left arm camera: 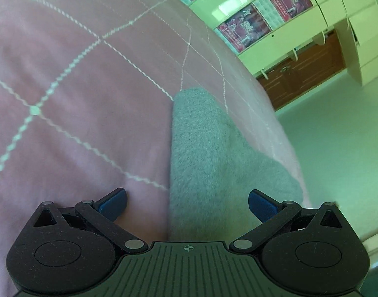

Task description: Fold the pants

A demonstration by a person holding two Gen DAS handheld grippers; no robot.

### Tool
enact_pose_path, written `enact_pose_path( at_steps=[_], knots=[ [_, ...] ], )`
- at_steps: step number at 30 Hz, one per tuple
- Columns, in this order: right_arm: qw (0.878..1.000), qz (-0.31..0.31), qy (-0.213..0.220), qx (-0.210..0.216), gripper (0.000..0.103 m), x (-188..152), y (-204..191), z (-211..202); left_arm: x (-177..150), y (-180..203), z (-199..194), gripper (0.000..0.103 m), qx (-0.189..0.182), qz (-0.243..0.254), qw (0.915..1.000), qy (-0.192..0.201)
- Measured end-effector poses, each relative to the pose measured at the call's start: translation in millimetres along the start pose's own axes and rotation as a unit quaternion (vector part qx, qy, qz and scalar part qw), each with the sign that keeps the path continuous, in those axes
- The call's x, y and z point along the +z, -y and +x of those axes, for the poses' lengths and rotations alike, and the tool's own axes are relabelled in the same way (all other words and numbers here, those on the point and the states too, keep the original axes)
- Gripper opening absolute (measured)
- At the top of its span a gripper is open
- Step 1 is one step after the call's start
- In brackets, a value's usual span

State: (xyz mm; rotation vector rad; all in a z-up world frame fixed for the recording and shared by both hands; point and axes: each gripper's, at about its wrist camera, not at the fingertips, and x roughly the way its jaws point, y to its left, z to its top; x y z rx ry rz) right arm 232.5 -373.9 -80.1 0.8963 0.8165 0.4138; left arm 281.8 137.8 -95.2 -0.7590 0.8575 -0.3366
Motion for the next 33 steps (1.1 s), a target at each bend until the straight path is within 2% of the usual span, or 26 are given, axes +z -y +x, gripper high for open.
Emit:
enact_pose_path(
  at_steps=[3,5,8,9,10,11,15,17,18,19,20,24,28,30,33],
  knots=[
    [1.000,-0.001,-0.011,0.010,0.092,2,3,5,7,0,14,0.103,-0.022,-0.002,0.9994,-0.025],
    [0.999,0.003,-0.027,0.024,0.080,3,5,9,9,0,25,0.102,-0.042,0.000,0.9980,-0.048],
    [0.998,0.010,-0.047,0.036,0.068,6,9,17,13,-3,37,0.100,-0.061,-0.008,0.9959,-0.066],
    [0.998,0.015,-0.050,0.040,0.066,7,11,19,14,-3,41,0.090,-0.065,-0.007,0.9953,-0.072],
    [0.997,0.022,-0.051,0.044,0.062,8,14,19,13,-7,49,0.035,-0.070,-0.021,0.9932,-0.091],
    [0.997,0.027,-0.054,0.048,0.060,9,16,21,9,-18,59,0.031,-0.079,-0.060,0.9894,-0.106],
    [0.995,0.035,-0.068,0.058,0.062,15,20,26,0,-31,74,0.031,-0.128,-0.090,0.9833,-0.093],
    [0.995,0.035,-0.074,0.054,0.060,16,17,30,-3,-30,78,0.031,-0.134,-0.089,0.9827,-0.091],
    [0.995,0.035,-0.075,0.055,0.057,18,14,30,-5,-28,79,0.031,-0.136,-0.087,0.9828,-0.090],
    [0.995,0.030,-0.073,0.057,0.047,19,11,30,-7,-26,81,0.031,-0.140,-0.079,0.9834,-0.084],
    [0.995,0.024,-0.070,0.062,0.043,19,6,29,-7,-24,80,0.029,-0.145,-0.072,0.9838,-0.077],
    [0.993,0.002,-0.059,0.100,0.037,29,-18,17,-4,-15,70,0.025,-0.201,-0.074,0.9762,-0.035],
    [0.989,-0.032,-0.060,0.130,0.036,60,-55,23,34,5,63,0.025,-0.229,-0.052,0.9721,0.003],
    [0.986,-0.047,-0.063,0.145,0.036,85,-72,37,62,10,62,0.025,-0.241,-0.041,0.9694,0.018],
    [0.983,-0.063,-0.073,0.158,0.036,126,-93,72,109,15,65,0.025,-0.237,-0.021,0.9707,0.033]
  ],
)
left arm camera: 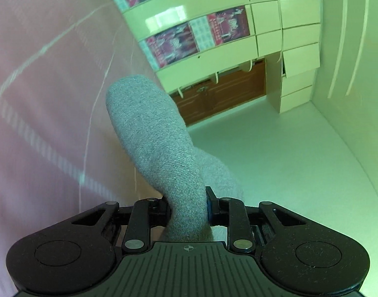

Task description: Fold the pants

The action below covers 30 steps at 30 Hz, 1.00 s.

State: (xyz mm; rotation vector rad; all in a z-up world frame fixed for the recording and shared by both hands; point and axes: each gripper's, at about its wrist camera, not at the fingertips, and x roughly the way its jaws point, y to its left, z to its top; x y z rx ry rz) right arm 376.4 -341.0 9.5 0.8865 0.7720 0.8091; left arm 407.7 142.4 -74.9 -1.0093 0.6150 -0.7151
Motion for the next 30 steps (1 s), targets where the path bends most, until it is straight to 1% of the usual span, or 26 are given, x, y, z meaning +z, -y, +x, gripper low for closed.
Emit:
enact_pose_path(
  at_steps=[2,4,5,6,7,8,9,10,11,13,14,15,16,17,18,19,20,21,22,23,24,25,26,27,28,30],
  knots=[
    [1.000,-0.006,-0.005,-0.001,0.036,29,2,25,29,-4,5,0.025,0.018,0.006,0.9998,0.007],
    [1.000,-0.008,-0.008,-0.008,0.036,51,11,51,55,-12,3,0.026,0.044,0.009,0.9988,0.021],
    [1.000,0.001,-0.007,-0.016,0.038,57,22,62,64,-19,9,0.026,0.063,0.012,0.9975,0.029],
    [0.999,0.008,-0.008,-0.030,0.041,58,36,72,71,-29,11,0.030,0.091,0.007,0.9949,0.043],
    [0.998,0.018,-0.008,-0.065,0.056,59,53,82,70,-45,13,0.058,0.141,0.000,0.9884,0.057],
    [0.989,0.029,0.002,-0.144,0.080,55,67,90,69,-57,15,0.094,0.218,-0.004,0.9734,0.070],
    [0.977,0.040,0.007,-0.211,0.082,49,79,93,65,-65,13,0.089,0.256,0.012,0.9631,0.081],
    [0.978,0.034,0.006,-0.204,0.078,43,87,91,60,-65,14,0.089,0.249,0.046,0.9642,0.080],
    [0.981,0.016,0.013,-0.190,0.078,37,87,86,56,-61,17,0.089,0.250,0.077,0.9625,0.073],
    [0.983,0.001,0.014,-0.182,0.080,29,81,76,50,-49,20,0.089,0.266,0.131,0.9536,0.053],
    [0.984,-0.012,0.027,-0.176,0.082,24,74,68,49,-41,18,0.089,0.273,0.139,0.9507,0.052],
    [0.985,-0.028,0.044,-0.167,0.084,20,66,60,47,-33,14,0.089,0.280,0.145,0.9471,0.058],
    [0.985,-0.043,0.052,-0.156,0.090,16,58,55,43,-22,8,0.089,0.295,0.156,0.9397,0.076],
    [0.985,-0.062,0.051,-0.151,0.095,13,49,56,39,-12,5,0.096,0.299,0.168,0.9347,0.092],
    [0.984,-0.082,0.044,-0.154,0.097,11,40,61,35,-4,4,0.100,0.303,0.180,0.9294,0.110],
    [0.980,-0.100,0.030,-0.170,0.097,8,35,70,27,5,6,0.103,0.318,0.195,0.9203,0.117],
    [0.969,-0.118,0.008,-0.217,0.097,8,33,85,25,9,20,0.103,0.348,0.218,0.9063,0.100],
    [0.948,-0.129,-0.025,-0.291,0.097,7,36,101,25,9,34,0.103,0.396,0.238,0.8852,0.058],
    [0.935,-0.142,-0.047,-0.322,0.097,3,37,113,21,2,41,0.103,0.423,0.245,0.8721,0.024],
    [0.931,-0.154,-0.038,-0.330,0.097,-3,29,111,19,5,37,0.103,0.421,0.248,0.8716,0.037],
    [0.929,-0.159,-0.034,-0.333,0.097,-8,18,108,19,11,31,0.103,0.425,0.243,0.8709,0.038],
    [0.930,-0.171,-0.027,-0.324,0.097,-14,7,101,17,20,26,0.103,0.430,0.246,0.8675,0.043],
    [0.931,-0.197,-0.018,-0.306,0.097,-25,-8,92,11,29,21,0.103,0.436,0.261,0.8597,0.053],
    [0.928,-0.226,-0.010,-0.297,0.097,-35,-22,86,-2,38,17,0.103,0.439,0.283,0.8503,0.063],
    [0.923,-0.253,-0.003,-0.291,0.097,-49,-36,77,-11,48,9,0.103,0.440,0.301,0.8429,0.069],
    [0.912,-0.291,0.000,-0.289,0.097,-75,-63,66,-36,67,-7,0.103,0.441,0.323,0.8342,0.073]
  ],
)
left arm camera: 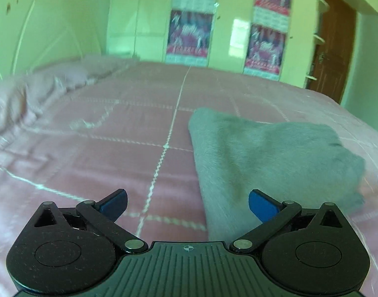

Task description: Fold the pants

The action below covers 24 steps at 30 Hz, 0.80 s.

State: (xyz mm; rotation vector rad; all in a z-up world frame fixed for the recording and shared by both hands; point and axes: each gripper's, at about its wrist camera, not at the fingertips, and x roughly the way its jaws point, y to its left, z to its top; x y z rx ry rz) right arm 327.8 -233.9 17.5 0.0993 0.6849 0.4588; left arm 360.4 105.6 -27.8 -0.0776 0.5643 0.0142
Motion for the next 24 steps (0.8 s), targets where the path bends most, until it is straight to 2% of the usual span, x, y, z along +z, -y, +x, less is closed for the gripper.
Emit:
enact_pose_path(
  at_steps=[2,6,10,14,17,19,21,24],
  knots=[
    [0.999,-0.030,-0.002,-0.020,0.097,-16,-22,-24,-4,5,-29,0.103,0.000,0.012,0.9999,0.010],
    [0.997,-0.060,0.027,-0.051,0.097,-46,-52,-61,-15,20,-79,0.103,0.003,0.033,0.9991,0.028],
    [0.993,-0.063,0.076,-0.063,0.097,-68,-56,-82,-36,37,-126,0.103,0.005,0.040,0.9983,0.043],
    [0.991,-0.060,0.100,-0.068,0.097,-90,-61,-104,-61,49,-169,0.103,0.007,0.050,0.9966,0.065],
    [0.990,-0.063,0.101,-0.076,0.097,-114,-61,-117,-80,53,-184,0.103,0.005,0.058,0.9960,0.068],
    [0.992,-0.053,0.081,-0.085,0.097,-125,-59,-118,-90,59,-188,0.103,0.003,0.063,0.9964,0.058],
    [0.991,-0.056,0.074,-0.094,0.097,-126,-61,-117,-93,64,-190,0.103,0.005,0.066,0.9966,0.050],
    [0.990,-0.058,0.093,-0.088,0.097,-122,-67,-121,-95,66,-198,0.103,-0.004,0.052,0.9973,0.052]
  ],
)
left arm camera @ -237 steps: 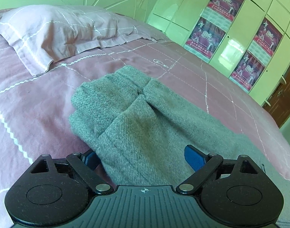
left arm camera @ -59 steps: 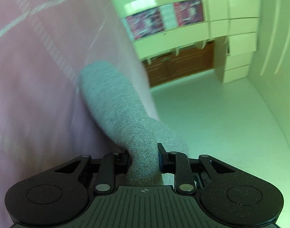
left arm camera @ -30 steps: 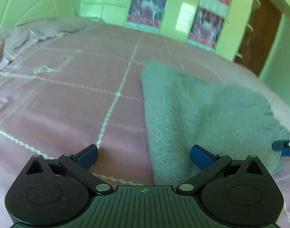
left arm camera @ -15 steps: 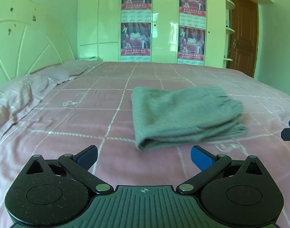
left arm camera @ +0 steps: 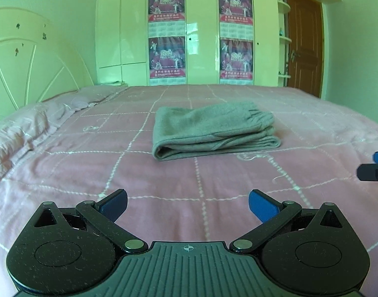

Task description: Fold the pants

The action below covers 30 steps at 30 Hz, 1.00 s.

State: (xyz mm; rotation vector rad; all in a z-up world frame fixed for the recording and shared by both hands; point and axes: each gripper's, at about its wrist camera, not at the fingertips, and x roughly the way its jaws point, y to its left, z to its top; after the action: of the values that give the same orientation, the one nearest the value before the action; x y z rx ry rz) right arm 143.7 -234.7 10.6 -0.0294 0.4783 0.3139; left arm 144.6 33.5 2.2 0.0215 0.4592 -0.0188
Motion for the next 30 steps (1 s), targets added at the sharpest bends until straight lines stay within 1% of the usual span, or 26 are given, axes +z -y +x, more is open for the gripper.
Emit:
enact_pose_path(
  at_steps=[2,6,13,30],
  knots=[
    [1.000,0.001,0.003,0.001,0.097,-1,-4,-2,-3,-2,-5,0.103,-0.007,-0.012,0.9999,0.000],
    [1.000,-0.004,-0.003,0.004,0.097,-9,-13,-1,-9,-7,-10,0.103,0.008,-0.032,0.9994,-0.007],
    [1.000,-0.013,0.005,0.008,0.097,-10,-22,0,-11,-1,-11,0.103,0.003,-0.013,0.9999,0.005],
    [1.000,-0.001,0.008,0.001,0.097,-11,-19,0,-10,0,-16,0.103,0.003,-0.008,0.9999,0.010]
  ],
)
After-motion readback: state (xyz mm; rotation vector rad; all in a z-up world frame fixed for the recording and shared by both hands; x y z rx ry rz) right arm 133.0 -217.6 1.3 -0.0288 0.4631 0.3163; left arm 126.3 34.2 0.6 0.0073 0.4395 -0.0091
